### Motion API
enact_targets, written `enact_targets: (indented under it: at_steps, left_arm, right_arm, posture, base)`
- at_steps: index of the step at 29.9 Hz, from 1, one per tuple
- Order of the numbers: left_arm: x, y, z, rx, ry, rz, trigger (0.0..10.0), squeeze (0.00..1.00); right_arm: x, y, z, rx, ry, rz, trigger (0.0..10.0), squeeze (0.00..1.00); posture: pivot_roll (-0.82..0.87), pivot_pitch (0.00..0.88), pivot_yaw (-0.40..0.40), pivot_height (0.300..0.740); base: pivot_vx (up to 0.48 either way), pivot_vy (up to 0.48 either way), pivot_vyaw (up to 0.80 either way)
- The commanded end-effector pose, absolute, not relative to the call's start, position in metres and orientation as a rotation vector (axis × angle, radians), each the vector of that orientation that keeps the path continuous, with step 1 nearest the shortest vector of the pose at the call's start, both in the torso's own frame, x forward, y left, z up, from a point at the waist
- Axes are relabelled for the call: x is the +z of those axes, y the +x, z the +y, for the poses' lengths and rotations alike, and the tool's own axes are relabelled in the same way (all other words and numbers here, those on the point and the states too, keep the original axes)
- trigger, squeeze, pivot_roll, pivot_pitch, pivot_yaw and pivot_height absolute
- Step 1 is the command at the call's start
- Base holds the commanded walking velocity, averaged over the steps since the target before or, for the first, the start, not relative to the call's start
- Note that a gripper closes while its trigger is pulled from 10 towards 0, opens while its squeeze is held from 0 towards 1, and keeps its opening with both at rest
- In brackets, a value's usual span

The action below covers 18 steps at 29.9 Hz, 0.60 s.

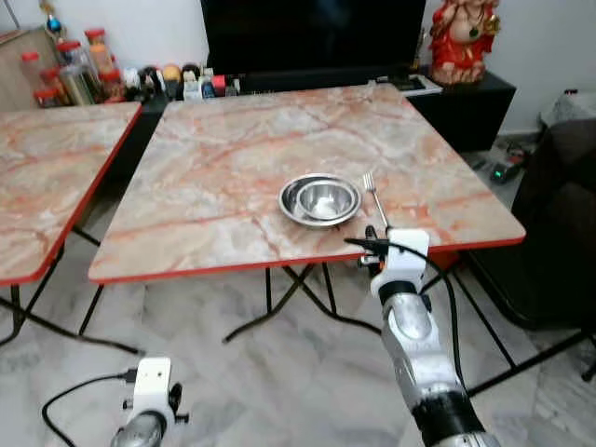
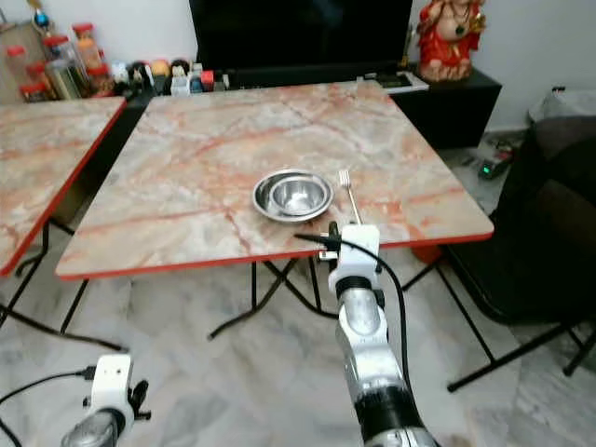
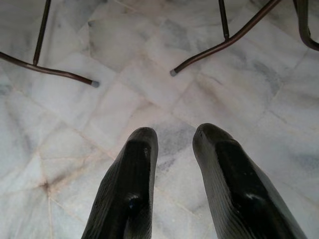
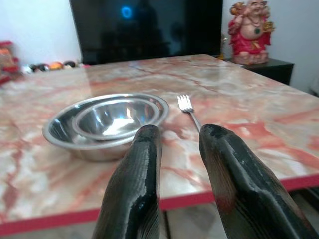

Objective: Setting the table

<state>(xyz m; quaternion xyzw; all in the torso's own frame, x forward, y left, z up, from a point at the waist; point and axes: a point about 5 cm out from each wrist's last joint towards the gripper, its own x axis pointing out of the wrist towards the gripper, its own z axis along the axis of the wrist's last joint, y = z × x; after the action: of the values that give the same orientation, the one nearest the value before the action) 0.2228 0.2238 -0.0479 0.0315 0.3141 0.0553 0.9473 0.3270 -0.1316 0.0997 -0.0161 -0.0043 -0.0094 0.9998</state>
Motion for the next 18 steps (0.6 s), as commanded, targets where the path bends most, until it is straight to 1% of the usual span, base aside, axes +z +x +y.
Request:
enact_targets:
  at_steps: [1,4,9,15,18]
  left_arm:
    - [-0.048,0.222,0.227,0.127,0.06,0.645,10.0,0.0]
    - [-0.048,0.222,0.227,0.127,0.06,0.645,10.0,0.0]
    - [-0.047,0.223,0.227,0.131,0.056,0.642,10.0,0.0]
    - [-0.047,0.223,0.228,0.136,0.056,0.641,10.0,0.0]
    - [-0.047,0.223,0.23,0.136,0.059,0.643,10.0,0.0]
  right_arm:
    - [0.096,0.326,-0.13,-0.017,-0.034,0.014,10.0,0.0]
    - [0.094,0.326,-0.131,-0.019,-0.04,0.021,10.0,0.0]
    - [0.087,0.325,-0.131,-0.012,-0.033,0.049,10.0,0.0]
    - [0.083,0.325,-0.127,-0.001,-0.038,0.07,10.0,0.0]
    - [0.077,0.324,-0.126,0.002,-0.014,0.096,10.0,0.0]
  posture:
    - [0.04,0.0,0.051,0.719]
    - [0.04,0.0,0.051,0.719]
    - [0.04,0.0,0.042,0.719]
    - [0.05,0.0,0.044,0.719]
    - [0.05,0.0,0.051,0.719]
  base:
    - [0.0,0.247,0.52]
    - [0.0,0.247,0.52]
    - [0.0,0.259,0.0]
    - [0.0,0.27,0.6]
    - [0.0,0.27,0.0]
